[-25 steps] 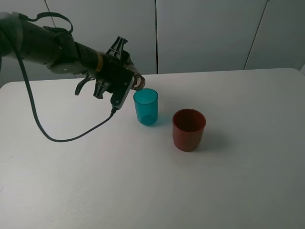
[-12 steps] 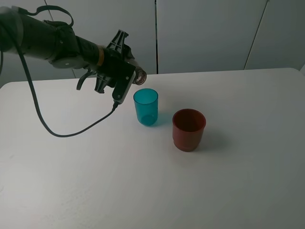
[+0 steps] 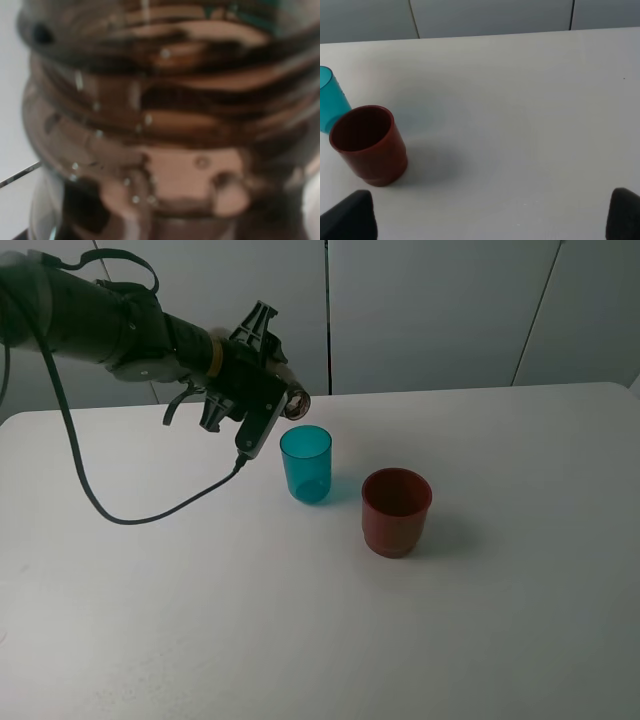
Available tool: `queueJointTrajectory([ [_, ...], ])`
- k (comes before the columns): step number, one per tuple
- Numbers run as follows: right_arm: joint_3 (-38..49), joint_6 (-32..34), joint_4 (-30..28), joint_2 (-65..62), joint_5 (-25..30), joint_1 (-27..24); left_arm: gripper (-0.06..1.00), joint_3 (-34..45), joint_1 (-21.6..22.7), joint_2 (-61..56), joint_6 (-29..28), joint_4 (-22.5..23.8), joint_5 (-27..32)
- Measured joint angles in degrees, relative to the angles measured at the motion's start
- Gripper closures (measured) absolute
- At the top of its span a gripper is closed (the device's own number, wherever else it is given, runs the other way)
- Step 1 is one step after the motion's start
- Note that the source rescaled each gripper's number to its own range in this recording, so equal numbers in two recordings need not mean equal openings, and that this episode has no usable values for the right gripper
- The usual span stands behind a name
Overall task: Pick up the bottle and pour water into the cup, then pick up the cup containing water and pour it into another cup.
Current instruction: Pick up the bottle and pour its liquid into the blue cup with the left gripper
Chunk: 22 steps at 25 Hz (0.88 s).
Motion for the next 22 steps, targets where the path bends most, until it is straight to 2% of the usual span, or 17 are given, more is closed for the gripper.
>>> queueJointTrajectory([
  [22, 0.0, 0.0, 0.0, 0.0, 0.0, 0.0, 0.94, -0.12, 0.0, 0.0, 0.18, 0.13, 1.24],
])
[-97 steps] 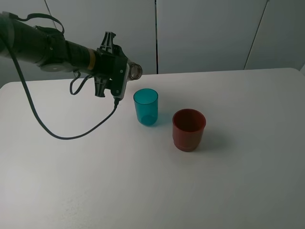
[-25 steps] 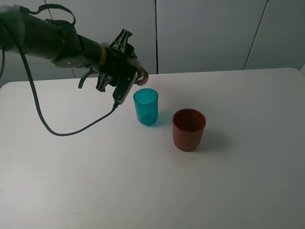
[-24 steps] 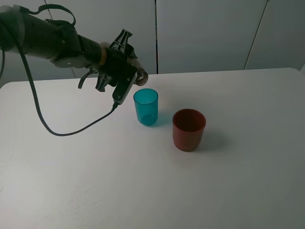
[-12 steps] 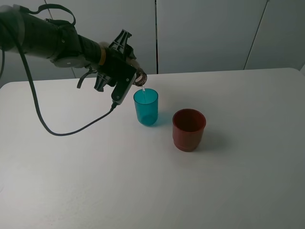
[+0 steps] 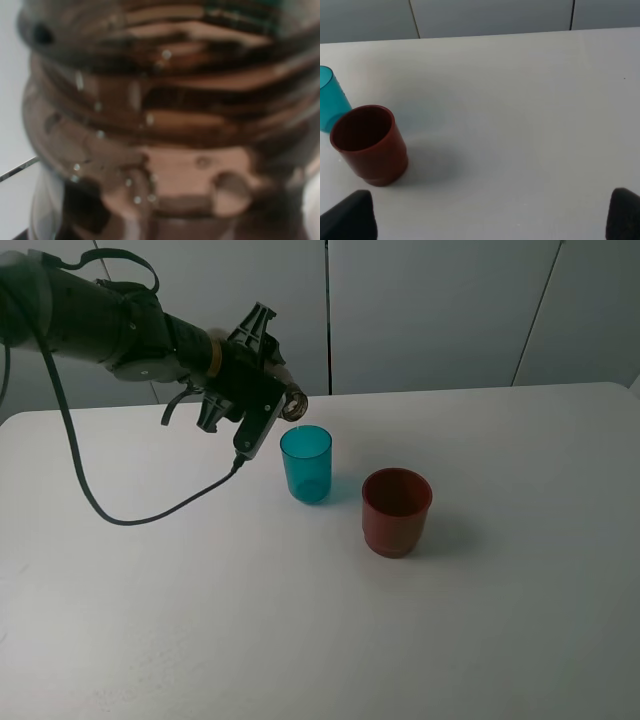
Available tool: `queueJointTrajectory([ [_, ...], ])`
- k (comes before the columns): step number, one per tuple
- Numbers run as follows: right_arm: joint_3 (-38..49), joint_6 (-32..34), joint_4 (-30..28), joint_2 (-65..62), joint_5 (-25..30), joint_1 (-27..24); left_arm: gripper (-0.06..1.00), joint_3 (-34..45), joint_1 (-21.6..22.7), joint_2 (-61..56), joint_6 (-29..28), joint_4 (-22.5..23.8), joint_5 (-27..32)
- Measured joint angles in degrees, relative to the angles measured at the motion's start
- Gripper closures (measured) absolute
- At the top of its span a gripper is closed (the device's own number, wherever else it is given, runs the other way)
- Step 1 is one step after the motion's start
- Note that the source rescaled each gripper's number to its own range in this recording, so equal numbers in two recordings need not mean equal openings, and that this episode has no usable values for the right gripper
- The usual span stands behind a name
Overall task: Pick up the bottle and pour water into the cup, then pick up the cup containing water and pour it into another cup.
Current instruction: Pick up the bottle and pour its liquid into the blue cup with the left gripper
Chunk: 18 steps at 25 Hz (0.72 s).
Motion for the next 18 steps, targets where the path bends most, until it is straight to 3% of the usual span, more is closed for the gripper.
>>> queueJointTrajectory([
  [18, 0.0, 0.0, 0.0, 0.0, 0.0, 0.0, 0.94, -1.22, 0.0, 0.0, 3.49, 0.0, 2.25],
])
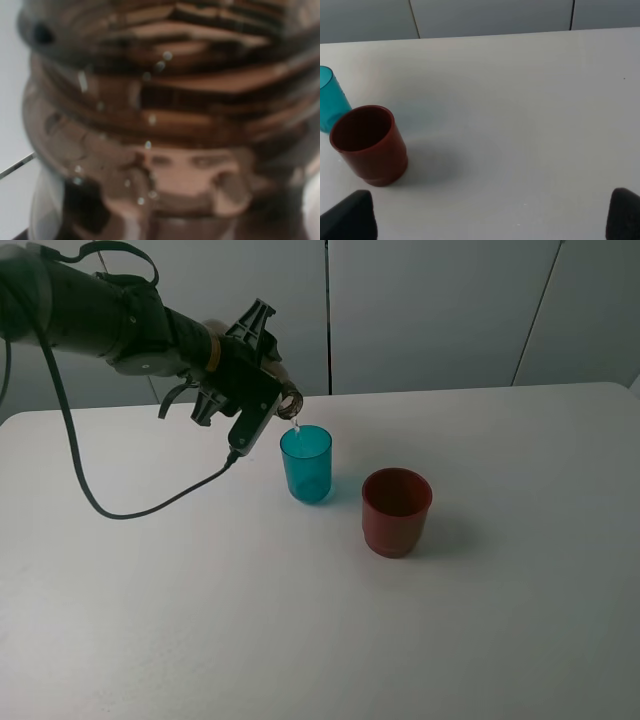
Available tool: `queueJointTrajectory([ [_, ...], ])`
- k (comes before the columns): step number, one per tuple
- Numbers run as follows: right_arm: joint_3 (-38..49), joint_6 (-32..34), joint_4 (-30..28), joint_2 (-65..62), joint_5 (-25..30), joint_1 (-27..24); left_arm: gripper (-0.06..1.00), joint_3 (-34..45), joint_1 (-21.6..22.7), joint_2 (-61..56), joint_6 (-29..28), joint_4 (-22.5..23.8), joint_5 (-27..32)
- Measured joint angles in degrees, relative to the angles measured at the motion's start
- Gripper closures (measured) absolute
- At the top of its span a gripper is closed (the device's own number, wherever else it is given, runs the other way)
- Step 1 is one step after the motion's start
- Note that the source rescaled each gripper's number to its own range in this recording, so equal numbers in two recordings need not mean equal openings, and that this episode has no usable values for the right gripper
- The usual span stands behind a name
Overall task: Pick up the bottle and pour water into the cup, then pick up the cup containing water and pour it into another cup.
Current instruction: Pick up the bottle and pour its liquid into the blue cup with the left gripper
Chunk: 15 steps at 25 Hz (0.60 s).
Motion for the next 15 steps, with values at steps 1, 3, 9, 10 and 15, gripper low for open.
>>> queueJointTrajectory([
  [1, 0.0, 0.0, 0.0, 0.0, 0.0, 0.0, 0.94, 0.0, 0.0, 0.0, 0.45, 0.0, 0.0],
  [3, 0.0, 0.0, 0.0, 0.0, 0.0, 0.0, 0.94, 0.0, 0.0, 0.0, 0.98, 0.02, 0.23],
  [9, 0.0, 0.0, 0.0, 0.0, 0.0, 0.0, 0.94, 0.0, 0.0, 0.0, 1.15, 0.13, 0.36],
  [10, 0.0, 0.0, 0.0, 0.0, 0.0, 0.0, 0.94, 0.0, 0.0, 0.0, 1.15, 0.13, 0.36],
  [15, 0.0, 0.0, 0.0, 0.0, 0.0, 0.0, 0.94, 0.0, 0.0, 0.0, 1.15, 0.13, 0.47],
])
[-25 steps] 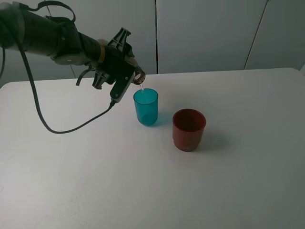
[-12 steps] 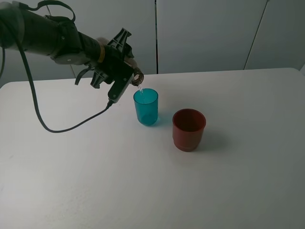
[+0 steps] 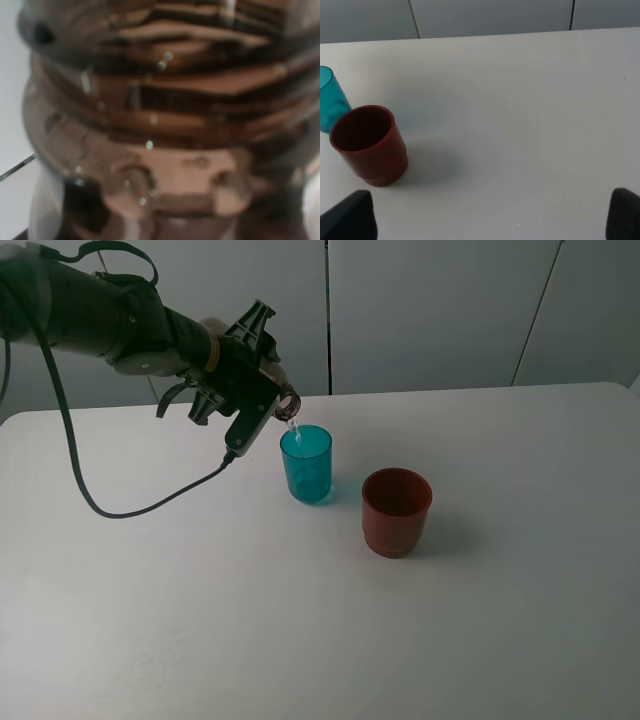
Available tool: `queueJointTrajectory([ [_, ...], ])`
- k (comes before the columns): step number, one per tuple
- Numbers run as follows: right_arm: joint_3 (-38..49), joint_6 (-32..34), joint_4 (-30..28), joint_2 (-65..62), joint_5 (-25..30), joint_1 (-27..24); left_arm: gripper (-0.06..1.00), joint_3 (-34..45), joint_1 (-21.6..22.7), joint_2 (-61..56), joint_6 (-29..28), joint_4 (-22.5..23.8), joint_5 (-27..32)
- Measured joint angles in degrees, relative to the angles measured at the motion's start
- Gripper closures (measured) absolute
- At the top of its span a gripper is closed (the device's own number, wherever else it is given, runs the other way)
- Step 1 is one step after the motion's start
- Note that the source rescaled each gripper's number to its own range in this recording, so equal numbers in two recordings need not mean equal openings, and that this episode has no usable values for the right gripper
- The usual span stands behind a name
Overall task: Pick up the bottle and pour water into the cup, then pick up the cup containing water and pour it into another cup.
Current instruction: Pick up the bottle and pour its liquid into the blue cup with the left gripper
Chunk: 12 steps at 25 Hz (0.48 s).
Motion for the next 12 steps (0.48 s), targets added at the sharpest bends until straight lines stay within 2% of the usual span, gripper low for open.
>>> queueJointTrajectory([
  [12, 0.0, 0.0, 0.0, 0.0, 0.0, 0.0, 0.94, -0.67, 0.0, 0.0, 0.13, 0.0, 1.18],
])
